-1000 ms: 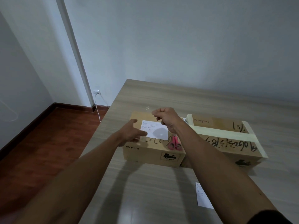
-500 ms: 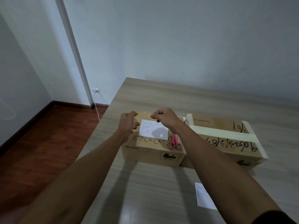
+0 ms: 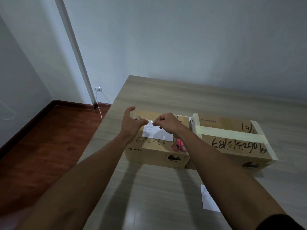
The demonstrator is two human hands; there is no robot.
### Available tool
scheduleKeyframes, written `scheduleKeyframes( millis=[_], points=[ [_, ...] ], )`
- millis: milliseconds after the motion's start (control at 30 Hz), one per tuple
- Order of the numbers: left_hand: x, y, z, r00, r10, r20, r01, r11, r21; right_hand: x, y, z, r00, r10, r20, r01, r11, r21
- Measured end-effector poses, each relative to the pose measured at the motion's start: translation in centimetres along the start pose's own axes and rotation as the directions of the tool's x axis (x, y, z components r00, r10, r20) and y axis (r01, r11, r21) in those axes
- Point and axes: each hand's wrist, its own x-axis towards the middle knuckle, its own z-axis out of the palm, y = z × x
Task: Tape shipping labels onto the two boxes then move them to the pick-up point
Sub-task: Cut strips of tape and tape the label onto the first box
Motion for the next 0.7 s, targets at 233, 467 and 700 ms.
scheduleKeyframes(
  millis=[233, 467, 700],
  points=[
    [0.9, -2.8, 0.1, 0.997, -0.070, -0.021, 0.072, 0.994, 0.077, 0.8, 1.3, 1.2, 0.995, 0.100, 0.021, -0.098, 0.994, -0.056],
    [0.9, -4.8, 0.2, 0.987, -0.135, -0.090, 0.150, 0.972, 0.183, 1.7, 2.7, 3.0, 0.979, 0.193, 0.060, -0.184, 0.974, -0.130],
    [1.1, -5.4, 0.2, 0.982, -0.163, -0.097, 0.184, 0.942, 0.280, 2.9, 3.3, 3.8, 0.979, 0.188, 0.079, -0.173, 0.970, -0.172]
  ],
)
